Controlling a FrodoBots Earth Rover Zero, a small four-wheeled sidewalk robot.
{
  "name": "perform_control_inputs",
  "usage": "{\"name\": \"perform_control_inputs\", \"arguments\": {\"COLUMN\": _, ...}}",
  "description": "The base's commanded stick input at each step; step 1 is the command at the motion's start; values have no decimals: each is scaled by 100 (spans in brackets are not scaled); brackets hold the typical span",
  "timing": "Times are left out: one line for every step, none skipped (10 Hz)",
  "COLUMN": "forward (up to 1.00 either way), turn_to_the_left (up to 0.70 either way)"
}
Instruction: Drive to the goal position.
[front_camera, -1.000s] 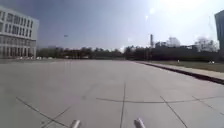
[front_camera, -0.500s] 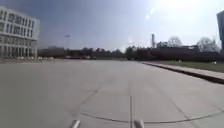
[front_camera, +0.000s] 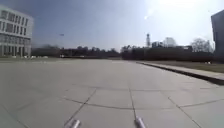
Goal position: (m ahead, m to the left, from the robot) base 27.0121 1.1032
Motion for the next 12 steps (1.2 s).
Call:
{"name": "perform_control_inputs", "arguments": {"forward": 100, "turn_to_the_left": 0}}
{"name": "perform_control_inputs", "arguments": {"forward": 100, "turn_to_the_left": 0}}
{"name": "perform_control_inputs", "arguments": {"forward": 100, "turn_to_the_left": 0}}
{"name": "perform_control_inputs", "arguments": {"forward": 100, "turn_to_the_left": 0}}
{"name": "perform_control_inputs", "arguments": {"forward": 100, "turn_to_the_left": 0}}
{"name": "perform_control_inputs", "arguments": {"forward": 100, "turn_to_the_left": 0}}
{"name": "perform_control_inputs", "arguments": {"forward": 100, "turn_to_the_left": 0}}
{"name": "perform_control_inputs", "arguments": {"forward": 100, "turn_to_the_left": 0}}
{"name": "perform_control_inputs", "arguments": {"forward": 100, "turn_to_the_left": 0}}
{"name": "perform_control_inputs", "arguments": {"forward": 100, "turn_to_the_left": 0}}
{"name": "perform_control_inputs", "arguments": {"forward": 100, "turn_to_the_left": 0}}
{"name": "perform_control_inputs", "arguments": {"forward": 100, "turn_to_the_left": 0}}
